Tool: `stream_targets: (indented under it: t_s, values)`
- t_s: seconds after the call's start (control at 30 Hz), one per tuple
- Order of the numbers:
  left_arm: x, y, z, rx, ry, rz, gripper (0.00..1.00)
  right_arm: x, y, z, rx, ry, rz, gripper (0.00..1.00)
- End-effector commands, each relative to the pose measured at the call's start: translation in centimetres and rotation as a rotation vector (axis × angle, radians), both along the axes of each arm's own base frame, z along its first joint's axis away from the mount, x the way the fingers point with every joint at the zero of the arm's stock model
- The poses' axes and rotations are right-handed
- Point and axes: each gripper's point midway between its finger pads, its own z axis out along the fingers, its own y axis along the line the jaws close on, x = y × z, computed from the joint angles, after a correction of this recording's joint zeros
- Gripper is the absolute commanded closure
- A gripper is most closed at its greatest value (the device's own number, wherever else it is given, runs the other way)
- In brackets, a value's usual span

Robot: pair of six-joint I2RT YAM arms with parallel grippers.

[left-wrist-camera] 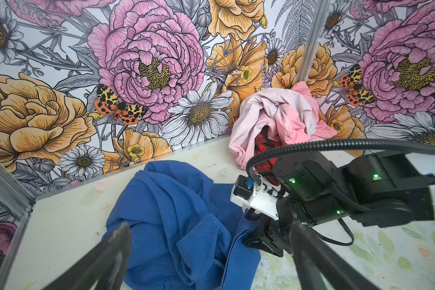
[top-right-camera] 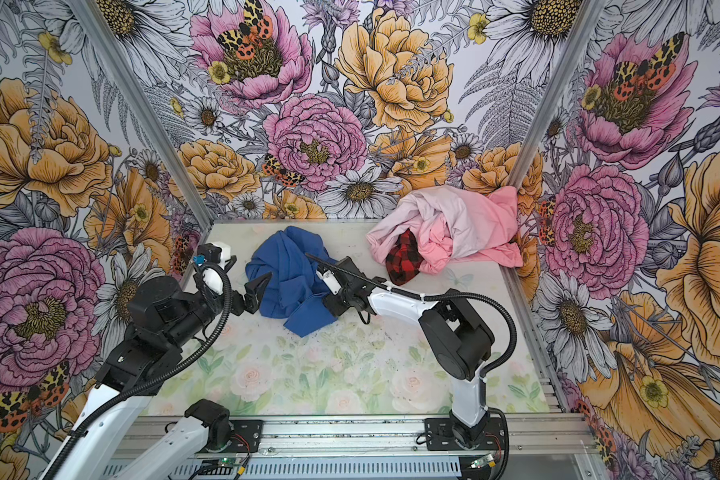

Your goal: Pick out a specific cloth from the pile

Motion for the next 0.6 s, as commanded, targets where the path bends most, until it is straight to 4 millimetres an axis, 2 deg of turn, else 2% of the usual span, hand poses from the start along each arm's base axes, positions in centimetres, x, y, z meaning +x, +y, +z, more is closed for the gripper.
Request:
stream_targets:
  t_s: [0.0,0.03,0.13,0.2,0.3,0.4,0.47,0.53,0.57]
  values:
    - [0.2,0.1,0.7,0.006,-0.028,0.000,0.01,0.5,1.1,1.9,0.048,-0.029,0.017,0.90]
    - [0.2,0.1,0.6,0.008,-0.027,0.002,0.01,0.5,1.1,2.3,0.052,-0.036,0.021,1.00]
    - [0.1,0.2,0.6,0.008,-0.030,0.002,0.01,0.7,1.5,5.6,0.108,-0.081,0.023,1.00]
    - [-0.1,0.3,0.7,0.003,-0.035,0.004,0.01,1.6,2.5,9.6,0.188,-0.122,0.011,1.00]
    - [-0.2,0.4,1.2,-0.007,-0.051,0.008,0.01,4.5,4.3,15.4,0.322,-0.165,-0.049,1.00]
    - [-0.3,0.6,1.5,-0.011,-0.062,0.018,0.01,8.0,6.0,19.3,0.447,-0.166,-0.098,1.00]
    - [-0.2,1.0,1.5,-0.007,-0.064,0.040,0.01,10.0,7.7,20.7,0.498,-0.182,-0.103,1.00]
    - [-0.1,1.3,1.2,-0.004,-0.058,0.059,0.01,11.9,9.2,19.9,0.510,-0.185,-0.120,1.00]
    - [-0.1,1.3,1.2,-0.008,-0.058,0.060,0.01,12.8,10.2,18.4,0.508,-0.170,-0.126,1.00]
